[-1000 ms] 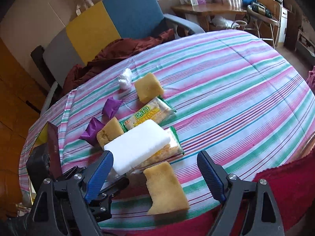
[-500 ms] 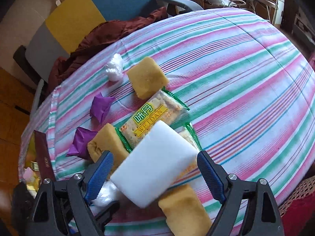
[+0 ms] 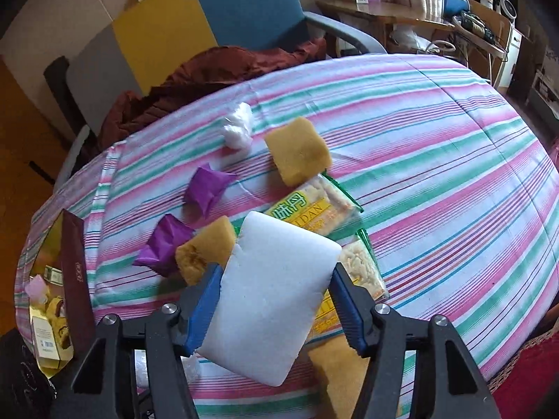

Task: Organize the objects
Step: 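Grasp the white wrapped ball with left tool while right tool grasps white foam block, then carry ball and foam block into the gold tray and open both tools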

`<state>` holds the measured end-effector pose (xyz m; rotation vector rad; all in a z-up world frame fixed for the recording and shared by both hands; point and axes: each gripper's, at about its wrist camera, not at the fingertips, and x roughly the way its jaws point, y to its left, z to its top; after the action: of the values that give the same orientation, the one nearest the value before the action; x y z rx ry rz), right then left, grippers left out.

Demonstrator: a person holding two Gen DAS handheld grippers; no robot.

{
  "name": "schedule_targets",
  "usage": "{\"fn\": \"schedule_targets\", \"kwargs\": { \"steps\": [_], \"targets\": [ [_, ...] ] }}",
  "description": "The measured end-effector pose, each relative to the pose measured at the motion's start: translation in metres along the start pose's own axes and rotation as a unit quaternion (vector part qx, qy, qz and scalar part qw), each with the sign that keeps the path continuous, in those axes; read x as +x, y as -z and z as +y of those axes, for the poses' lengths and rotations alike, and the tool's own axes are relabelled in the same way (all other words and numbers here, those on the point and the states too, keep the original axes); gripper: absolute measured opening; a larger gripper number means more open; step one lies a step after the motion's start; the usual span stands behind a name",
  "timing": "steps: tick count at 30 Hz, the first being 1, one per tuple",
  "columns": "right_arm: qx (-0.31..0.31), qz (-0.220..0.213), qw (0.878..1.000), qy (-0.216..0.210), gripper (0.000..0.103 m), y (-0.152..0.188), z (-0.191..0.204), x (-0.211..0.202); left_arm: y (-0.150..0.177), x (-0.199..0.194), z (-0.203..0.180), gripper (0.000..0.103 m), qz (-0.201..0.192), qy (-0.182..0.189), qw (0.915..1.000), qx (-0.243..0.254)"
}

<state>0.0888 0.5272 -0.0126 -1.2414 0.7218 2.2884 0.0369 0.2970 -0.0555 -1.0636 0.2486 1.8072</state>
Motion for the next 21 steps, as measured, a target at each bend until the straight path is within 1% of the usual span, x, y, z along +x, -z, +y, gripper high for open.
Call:
{"fn": "schedule_targets", "kwargs": {
  "steps": [6,10,13,17,21],
  "targets": [
    [-0.015,-0.021,0.999,-0.025,0.062,0.01,0.017,-0.018,-0.005,-0.031,0.003,0.034,-0.034,-0.001,0.9994,-0.006],
    [-0.041,-0.032,0.998,-0.042,0.062,0.014,0.042,-0.026,-0.001,-0.055,0.011,0.034,-0.054,-0.014,0.9983,-0.014],
    [-0.066,-0.037,0.995,-0.065,0.062,0.018,0.067,-0.032,0.002,-0.077,0.024,0.034,-0.074,-0.029,0.9964,-0.032],
    [-0.1,-0.038,0.99,-0.095,0.062,0.024,0.103,-0.035,0.003,-0.114,0.05,0.034,-0.113,-0.063,0.9897,-0.061],
    [-0.142,-0.031,0.981,-0.129,0.062,0.032,0.148,-0.033,0.008,-0.146,0.089,0.034,-0.145,-0.113,0.978,-0.099]
  ]
}}
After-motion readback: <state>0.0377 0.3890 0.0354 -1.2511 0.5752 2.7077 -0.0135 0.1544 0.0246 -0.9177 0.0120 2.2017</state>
